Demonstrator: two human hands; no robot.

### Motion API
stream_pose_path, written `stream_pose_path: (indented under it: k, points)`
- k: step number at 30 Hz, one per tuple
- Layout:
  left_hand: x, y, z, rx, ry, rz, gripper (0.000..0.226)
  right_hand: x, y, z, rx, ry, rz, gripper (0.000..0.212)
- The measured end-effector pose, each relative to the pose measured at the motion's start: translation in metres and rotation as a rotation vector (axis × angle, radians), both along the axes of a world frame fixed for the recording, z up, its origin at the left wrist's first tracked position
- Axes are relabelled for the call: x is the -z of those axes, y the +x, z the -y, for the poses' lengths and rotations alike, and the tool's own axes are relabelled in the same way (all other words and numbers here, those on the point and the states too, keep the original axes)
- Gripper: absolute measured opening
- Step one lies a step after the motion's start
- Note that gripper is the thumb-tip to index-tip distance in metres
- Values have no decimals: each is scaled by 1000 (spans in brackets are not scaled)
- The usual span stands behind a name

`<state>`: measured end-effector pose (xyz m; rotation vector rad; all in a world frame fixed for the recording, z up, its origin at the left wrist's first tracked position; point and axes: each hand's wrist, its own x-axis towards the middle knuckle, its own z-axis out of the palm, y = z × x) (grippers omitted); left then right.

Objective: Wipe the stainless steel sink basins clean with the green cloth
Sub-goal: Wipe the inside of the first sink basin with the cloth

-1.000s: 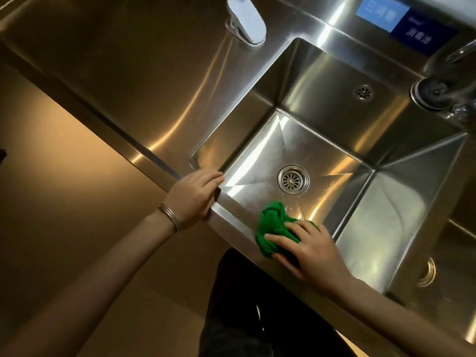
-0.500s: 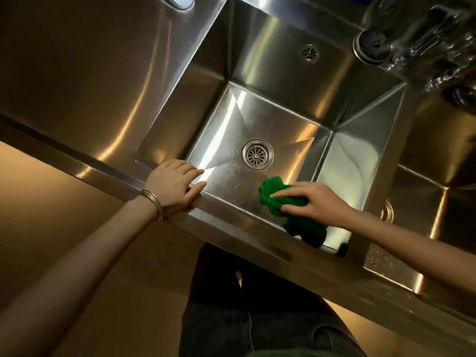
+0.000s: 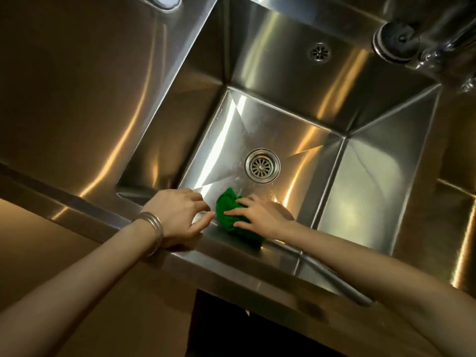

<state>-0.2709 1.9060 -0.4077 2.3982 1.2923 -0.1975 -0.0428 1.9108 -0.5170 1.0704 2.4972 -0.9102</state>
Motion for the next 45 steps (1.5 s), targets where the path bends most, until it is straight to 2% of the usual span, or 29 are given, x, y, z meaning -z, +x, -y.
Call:
stream_pose_path:
  k: [2,4,7,11,14,20,23,25,29,31,33,35,38,40,43,45]
  points:
    - [2,0,0,-1,6,-17,89,22,-14,6,6,45,24,44]
    - [2,1,1,-7,5,-31,85,44,-19,7,-27,71,86,46]
    - [3,-1,3,-36,7,-35,83,75,0,4,-242,72,285,49]
    - [2,-2,5,-64,4,-5,65,86,16,10,-385,123,385,52]
    - [2,0,6,-77,18,-15,51,86,-8,-3,-454,135,344,52]
    - [-1,0,6,-82,3,-14,46,96,-126,-34,-391,209,313,51]
    - [-1,0,6,-85,-1,-14,43,106,-130,-45,-469,292,264,51]
    - [-1,-1,5,-96,5,-8,40,113,-112,-61,-411,313,227,51]
    - [0,0,5,-110,0,-2,38,112,-91,-107,-3,242,282,52]
    - [0,0,6,-108,3,0,37,108,-90,-112,45,250,348,53]
    - [0,0,5,-105,5,-1,36,108,-87,-93,-12,271,352,57]
    - [0,1,5,-104,4,-2,36,107,-80,-62,-115,264,294,57]
    - [0,1,5,-94,7,-27,39,104,-67,-34,-269,221,113,44]
    - [0,1,5,-95,19,-37,40,96,-61,-33,-89,17,-94,48]
    - [0,1,6,-97,19,-26,40,73,-55,-52,357,-485,-463,54]
    - [-2,1,5,-92,17,-12,39,66,-51,-77,505,-577,-571,51]
